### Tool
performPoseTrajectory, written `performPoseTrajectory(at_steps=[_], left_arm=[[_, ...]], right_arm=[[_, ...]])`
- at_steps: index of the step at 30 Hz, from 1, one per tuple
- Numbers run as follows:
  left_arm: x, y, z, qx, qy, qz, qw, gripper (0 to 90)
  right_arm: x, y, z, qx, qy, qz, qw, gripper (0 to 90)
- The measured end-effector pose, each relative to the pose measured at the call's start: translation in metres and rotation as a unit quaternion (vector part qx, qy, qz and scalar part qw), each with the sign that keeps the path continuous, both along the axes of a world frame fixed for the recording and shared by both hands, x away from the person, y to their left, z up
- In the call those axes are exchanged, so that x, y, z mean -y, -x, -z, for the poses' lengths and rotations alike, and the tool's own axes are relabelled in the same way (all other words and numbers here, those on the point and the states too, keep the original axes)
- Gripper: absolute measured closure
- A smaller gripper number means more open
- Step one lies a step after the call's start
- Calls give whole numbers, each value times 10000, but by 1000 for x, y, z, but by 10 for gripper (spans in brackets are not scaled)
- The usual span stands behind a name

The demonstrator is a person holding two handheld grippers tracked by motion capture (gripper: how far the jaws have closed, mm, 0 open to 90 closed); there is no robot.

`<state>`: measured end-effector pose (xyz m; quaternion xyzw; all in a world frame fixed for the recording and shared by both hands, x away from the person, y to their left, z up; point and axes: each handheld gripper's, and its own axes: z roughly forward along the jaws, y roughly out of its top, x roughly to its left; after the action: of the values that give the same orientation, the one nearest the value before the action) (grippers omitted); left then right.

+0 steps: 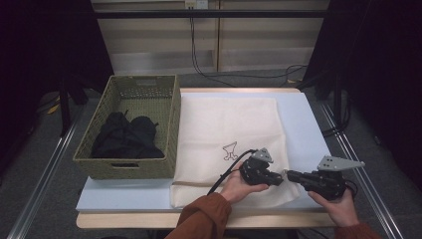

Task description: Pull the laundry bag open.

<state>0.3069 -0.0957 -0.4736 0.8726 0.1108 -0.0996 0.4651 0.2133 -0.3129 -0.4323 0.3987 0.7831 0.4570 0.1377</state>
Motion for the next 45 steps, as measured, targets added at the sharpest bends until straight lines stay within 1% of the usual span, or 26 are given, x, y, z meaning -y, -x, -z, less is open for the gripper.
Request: performPoseTrajectory(at_steps=[2, 6, 7, 10, 12, 14, 15, 16, 18, 19, 21, 22, 23, 24, 25, 27, 28, 29, 30, 32, 35, 36, 37, 39, 40, 45], left_arm=[[1, 0, 1, 61, -75, -39, 9999, 811], [1, 1, 2, 90, 12, -111, 9999, 830], [0, 1, 0, 119, -106, -95, 9998, 832], [0, 2, 1, 126, -42, -109, 9999, 836], [-1, 3, -1, 140, -99, -108, 9998, 839], [-1, 4, -1, 112, 24, -146, 9998, 842], [-2, 4, -2, 173, -48, -109, 9998, 844], [-3, 6, -3, 182, -30, -152, 9997, 848], [-3, 7, -4, 225, -40, -81, 9997, 866], [-3, 8, -4, 243, -37, -87, 9997, 867], [-3, 8, -4, 237, -6, -80, 9997, 868], [-3, 8, -4, 252, -20, -88, 9996, 868], [-4, 8, -4, 278, -78, -68, 9996, 868], [-4, 8, -4, 276, -78, -85, 9996, 868], [-3, 7, -3, 246, -14, -90, 9997, 868], [-4, 6, -3, 275, -123, -73, 9995, 868], [-3, 6, -2, 253, -68, -89, 9996, 868], [-3, 5, -2, 253, -145, -66, 9996, 867], [-3, 6, -2, 259, -137, -88, 9995, 866], [-2, 5, -1, 199, -24, -151, 9997, 865], [-2, 5, 0, 204, -39, -114, 9997, 860], [-2, 5, 0, 197, -54, -94, 9997, 858], [-2, 5, 0, 196, -46, -95, 9998, 853], [-2, 4, 0, 157, -83, -97, 9998, 850], [-2, 4, 1, 120, 4, -90, 9999, 844], [-2, 3, 1, 66, -29, -122, 9999, 836]], right_arm=[[-1, 0, 2, -11, 19, -36, 10000, 871], [1, 0, 2, -46, -31, -11, 10000, 863], [3, 0, 3, -94, -68, 31, 9999, 855], [8, 0, 5, -217, -173, 222, 9994, 764], [10, 0, 6, -263, -198, 245, 9992, 710], [11, 0, 8, -293, -193, 499, 9981, 618], [12, -1, 9, -326, -219, 565, 9976, 604], [13, -2, 11, -385, -267, 565, 9973, 591], [14, -4, 14, -538, -368, 587, 9961, 551], [14, -6, 15, -612, -437, 529, 9958, 543], [13, -9, 16, -710, -477, 478, 9952, 553], [12, -9, 17, -720, -605, 419, 9947, 609], [11, -11, 17, -681, -676, 318, 9949, 629], [11, -12, 17, -665, -686, 325, 9949, 639], [11, -13, 17, -642, -713, 335, 9948, 698], [11, -15, 16, -563, -739, 310, 9952, 745], [11, -16, 16, -598, -791, 288, 9947, 765], [10, -18, 15, -609, -758, 280, 9949, 784], [9, -18, 14, -592, -713, 220, 9955, 807], [6, -17, 13, -556, -639, 198, 9962, 822], [1, -15, 11, -512, -495, 128, 9974, 831], [0, -15, 10, -548, -456, 126, 9974, 831], [-1, -15, 10, -557, -445, 31, 9975, 832], [-3, -13, 9, -536, -407, 41, 9977, 832], [-4, -14, 10, -529, -419, 21, 9977, 833], [-6, -14, 11, -529, -368, -49, 9979, 832]])
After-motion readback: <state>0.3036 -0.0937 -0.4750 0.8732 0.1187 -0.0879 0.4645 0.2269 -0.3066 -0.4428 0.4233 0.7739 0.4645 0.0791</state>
